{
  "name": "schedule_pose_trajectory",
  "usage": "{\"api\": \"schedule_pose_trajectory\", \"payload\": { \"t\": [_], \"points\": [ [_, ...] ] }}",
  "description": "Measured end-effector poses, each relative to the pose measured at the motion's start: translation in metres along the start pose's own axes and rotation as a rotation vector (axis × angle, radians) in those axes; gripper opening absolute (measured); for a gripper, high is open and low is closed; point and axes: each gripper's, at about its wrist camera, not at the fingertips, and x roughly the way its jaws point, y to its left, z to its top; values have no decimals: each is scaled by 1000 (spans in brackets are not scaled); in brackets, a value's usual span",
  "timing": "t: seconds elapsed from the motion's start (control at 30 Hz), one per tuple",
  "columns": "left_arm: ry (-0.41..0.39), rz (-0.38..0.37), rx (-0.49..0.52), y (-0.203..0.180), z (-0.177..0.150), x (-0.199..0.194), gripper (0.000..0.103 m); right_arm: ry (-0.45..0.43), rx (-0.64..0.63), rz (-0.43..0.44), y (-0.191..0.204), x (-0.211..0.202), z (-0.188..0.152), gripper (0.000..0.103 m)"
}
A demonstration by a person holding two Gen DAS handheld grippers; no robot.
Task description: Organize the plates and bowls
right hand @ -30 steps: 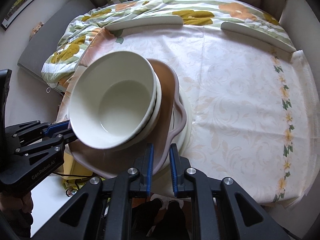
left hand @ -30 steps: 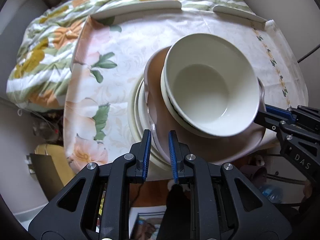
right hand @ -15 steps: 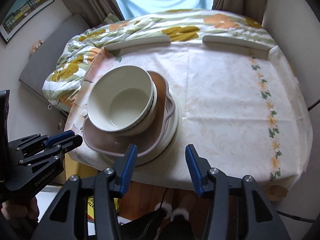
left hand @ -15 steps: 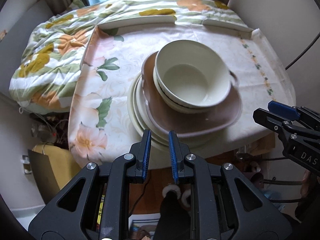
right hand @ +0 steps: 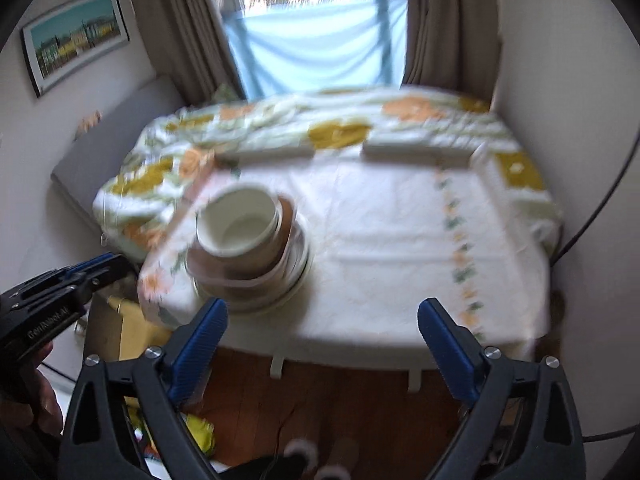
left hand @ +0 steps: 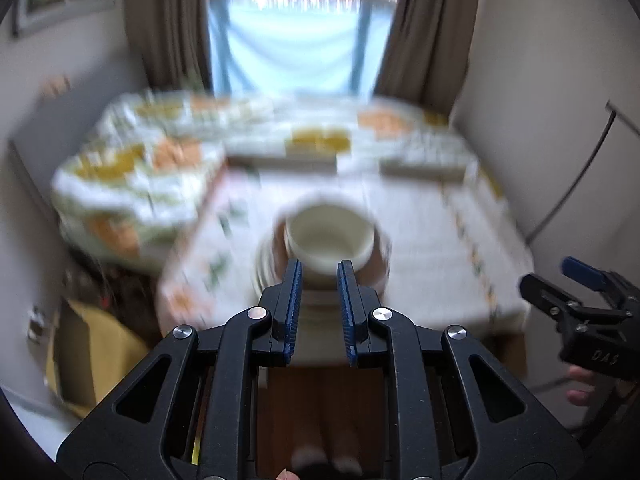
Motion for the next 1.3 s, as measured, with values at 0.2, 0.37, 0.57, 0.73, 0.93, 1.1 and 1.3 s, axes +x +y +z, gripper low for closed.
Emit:
{"api": "schedule_pose_trajectory", "payload": {
  "t": [0.2,0.37,0.57,0.73,0.93,1.1,1.3],
  "points": [
    [-281,18,30,-9,27,-73,16,-286,-34,-101,9,-82,24,102],
    [-302,14,-5,-7,33,-82,50,-398,-50,-146,15,-112,34,102],
    [-350,4,-40,-1,28,-87,103,-390,-27,-126,12,-103,33,102],
    [-325,60,-2,-6,24,-79,103,-406,-23,-128,10,-105,31,102],
    [-325,76,3,-8,14,-80,103,-414,-9,-133,7,-106,32,102],
    [-342,79,13,-10,13,-84,103,-420,-3,-133,8,-107,30,102],
    [-349,86,21,-12,13,-87,103,-421,-1,-131,9,-107,31,102]
  ]
}}
